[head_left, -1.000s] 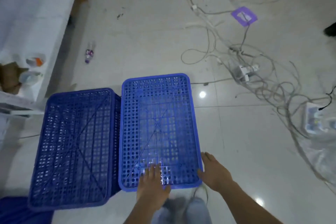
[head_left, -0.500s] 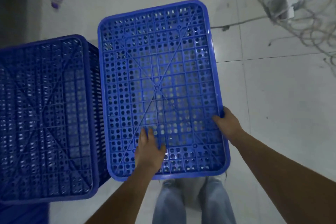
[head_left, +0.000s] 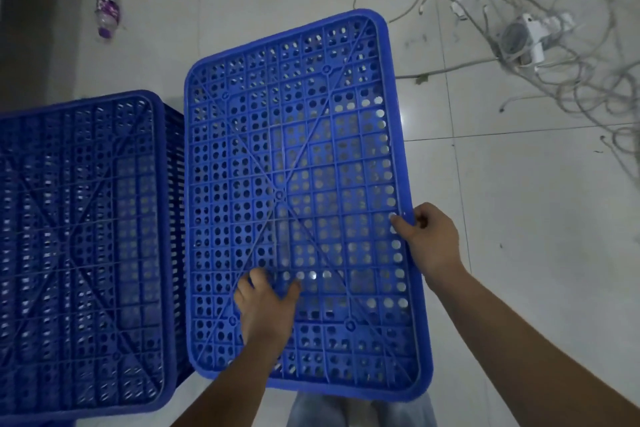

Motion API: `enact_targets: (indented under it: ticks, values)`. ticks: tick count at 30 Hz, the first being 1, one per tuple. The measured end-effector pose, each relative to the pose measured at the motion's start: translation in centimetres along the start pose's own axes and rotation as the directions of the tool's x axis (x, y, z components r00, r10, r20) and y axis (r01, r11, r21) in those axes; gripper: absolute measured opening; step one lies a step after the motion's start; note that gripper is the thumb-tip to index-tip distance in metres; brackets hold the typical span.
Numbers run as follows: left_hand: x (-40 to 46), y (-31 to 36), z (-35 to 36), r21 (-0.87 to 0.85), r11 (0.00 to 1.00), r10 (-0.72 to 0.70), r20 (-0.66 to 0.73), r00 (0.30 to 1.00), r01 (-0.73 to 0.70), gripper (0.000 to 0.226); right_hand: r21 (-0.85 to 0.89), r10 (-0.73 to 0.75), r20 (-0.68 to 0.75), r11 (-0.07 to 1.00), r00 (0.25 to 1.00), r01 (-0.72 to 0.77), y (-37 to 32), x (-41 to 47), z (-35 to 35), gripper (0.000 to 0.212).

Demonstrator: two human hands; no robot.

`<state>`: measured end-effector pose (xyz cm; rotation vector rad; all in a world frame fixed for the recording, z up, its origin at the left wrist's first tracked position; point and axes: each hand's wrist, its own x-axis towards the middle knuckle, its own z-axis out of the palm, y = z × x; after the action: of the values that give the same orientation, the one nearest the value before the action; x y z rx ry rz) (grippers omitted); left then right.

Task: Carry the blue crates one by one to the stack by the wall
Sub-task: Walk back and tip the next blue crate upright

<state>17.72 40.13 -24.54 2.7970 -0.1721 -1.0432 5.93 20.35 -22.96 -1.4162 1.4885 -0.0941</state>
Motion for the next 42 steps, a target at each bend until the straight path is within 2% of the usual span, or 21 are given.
enact_targets:
  ticks: [2, 6, 10, 13, 15, 18, 22, 24, 26, 29, 31, 32, 36, 37, 39, 42]
  values:
    - [-0.6, -0.5, -0.5, -0.040, 0.998, 0.051, -0.007, 0.999, -0.051, 0.054, -0.018, -0.070, -0.071, 0.997, 0.995, 0.069, -1.0, -1.8, -0.6, 0.044]
    - [-1.8, -0.4, -0.7, -0.234, 0.969, 0.096, 0.060, 0.994, -0.080, 0.050, 0.005, -0.140, -0.163, 0.990, 0.977, 0.142, -3.3, -4.7, -1.6, 0.040]
    - [-2.3, 1.0, -0.9, -0.338, 0.939, 0.120, 0.163, 0.979, -0.059, 0.053, -0.041, -0.215, -0.181, 0.977, 0.960, 0.212, -5.3, -6.8, -1.8, 0.043]
    - [-2.1, 2.5, -1.2, -0.371, 0.928, 0.106, 0.173, 0.979, -0.035, 0.050, -0.123, -0.253, -0.175, 0.964, 0.951, 0.234, -6.5, -7.5, -0.9, 0.044]
    - [-2.3, 4.0, -1.9, -0.471, 0.882, 0.117, 0.174, 0.978, -0.022, 0.052, -0.225, -0.270, -0.159, 0.946, 0.950, 0.231, -7.0, -7.7, 0.0, 0.043]
    - [-2.6, 6.5, -3.1, -0.626, 0.780, 0.221, 0.248, 0.943, -0.019, 0.049, -0.365, -0.258, -0.102, 0.908, 0.961, 0.205, -7.3, -8.1, 2.3, 0.037]
    - [-2.4, 8.9, -4.4, -0.733, 0.661, 0.248, 0.414, 0.876, 0.159, 0.045, -0.557, -0.207, 0.042, 0.807, 0.977, 0.195, -7.2, -7.9, 6.3, 0.015]
    - [-1.9, 9.1, -4.9, -0.719, 0.655, 0.221, 0.478, 0.850, 0.234, 0.044, -0.600, -0.147, 0.106, 0.780, 0.983, 0.181, -6.6, -7.6, 8.0, 0.019]
    - [-1.4, 8.9, -5.2, -0.680, 0.678, 0.182, 0.525, 0.832, 0.281, 0.035, -0.638, -0.122, 0.085, 0.755, 0.989, 0.148, -5.9, -7.8, 9.4, 0.017]
    - [-0.3, 8.0, -5.1, -0.630, 0.742, 0.168, 0.506, 0.846, 0.230, 0.025, -0.714, -0.196, 0.056, 0.678, 0.979, 0.176, -5.0, -8.1, 10.2, 0.025]
    - [0.0, 7.5, -4.9, -0.614, 0.765, 0.176, 0.488, 0.855, 0.193, 0.034, -0.687, -0.145, 0.179, 0.690, 0.973, 0.229, -4.7, -7.7, 10.1, 0.018]
    - [-0.1, 7.4, -4.8, -0.604, 0.775, 0.172, 0.487, 0.856, 0.188, 0.036, -0.652, -0.160, 0.238, 0.705, 0.958, 0.279, -4.4, -7.3, 9.8, 0.021]
    - [-0.6, 7.7, -4.7, -0.614, 0.766, 0.145, 0.452, 0.880, 0.190, 0.022, -0.474, -0.224, 0.377, 0.787, 0.899, 0.395, -4.2, -6.0, 5.8, 0.028]
    - [-0.8, 7.8, -4.7, -0.620, 0.762, 0.139, 0.441, 0.887, 0.189, 0.025, -0.468, -0.240, 0.374, 0.785, 0.896, 0.406, -4.0, -5.7, 4.2, 0.029]
    - [-0.9, 8.0, -4.4, -0.604, 0.779, 0.125, 0.414, 0.902, 0.169, 0.037, -0.498, -0.283, 0.254, 0.781, 0.925, 0.376, -3.4, -4.3, 0.6, 0.025]
    - [-1.4, 8.2, -4.3, -0.576, 0.808, 0.125, 0.377, 0.918, 0.126, 0.047, -0.412, -0.259, -0.097, 0.889, 0.961, 0.198, -2.7, -2.2, -5.5, 0.020]
